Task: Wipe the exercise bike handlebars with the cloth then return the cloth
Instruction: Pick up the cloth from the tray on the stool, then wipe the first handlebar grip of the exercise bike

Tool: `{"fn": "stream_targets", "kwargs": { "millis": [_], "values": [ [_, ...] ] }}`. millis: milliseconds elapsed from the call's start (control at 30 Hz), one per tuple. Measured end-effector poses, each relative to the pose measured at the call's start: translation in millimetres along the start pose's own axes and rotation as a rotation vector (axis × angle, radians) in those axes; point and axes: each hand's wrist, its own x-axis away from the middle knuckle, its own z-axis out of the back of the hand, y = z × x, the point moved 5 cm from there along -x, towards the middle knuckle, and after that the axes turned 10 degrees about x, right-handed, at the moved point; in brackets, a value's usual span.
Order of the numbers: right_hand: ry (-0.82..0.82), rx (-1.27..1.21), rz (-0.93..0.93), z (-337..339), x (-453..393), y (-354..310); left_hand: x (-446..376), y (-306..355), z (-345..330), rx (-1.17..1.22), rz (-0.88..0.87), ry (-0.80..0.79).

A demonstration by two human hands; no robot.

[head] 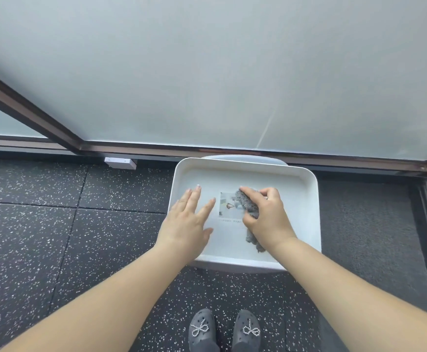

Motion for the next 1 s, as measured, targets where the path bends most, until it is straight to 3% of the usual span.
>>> {"fn": "stream_targets", "kwargs": {
  "millis": [67,367,500,633,1000],
  "values": [
    [-0.011,-0.105,-0.014,18.7,12.5,-10.4,13.2,8.8,15.3,0.006,0.005,0.012],
    [0.031,-0.044,0.018,108.9,83.7,-57.7,85.4,50.9,98.4,-0.046,0.015,0.071],
    [0.018,-0.226,-0.102,136.5,117.2,-63.7,119.2,74.3,135.6,-0.055,0.006,0.106],
    [0.040,-0.250,-0.035,156.4,152.9,-71.9,150.2,91.1,164.3,-0.066,0.025,0.146],
    [0.126,-0.194,-0.008,180.8,251.7,-59.9,228.5,135.2,184.9,-0.088,-0.061,0.204]
  ]
}}
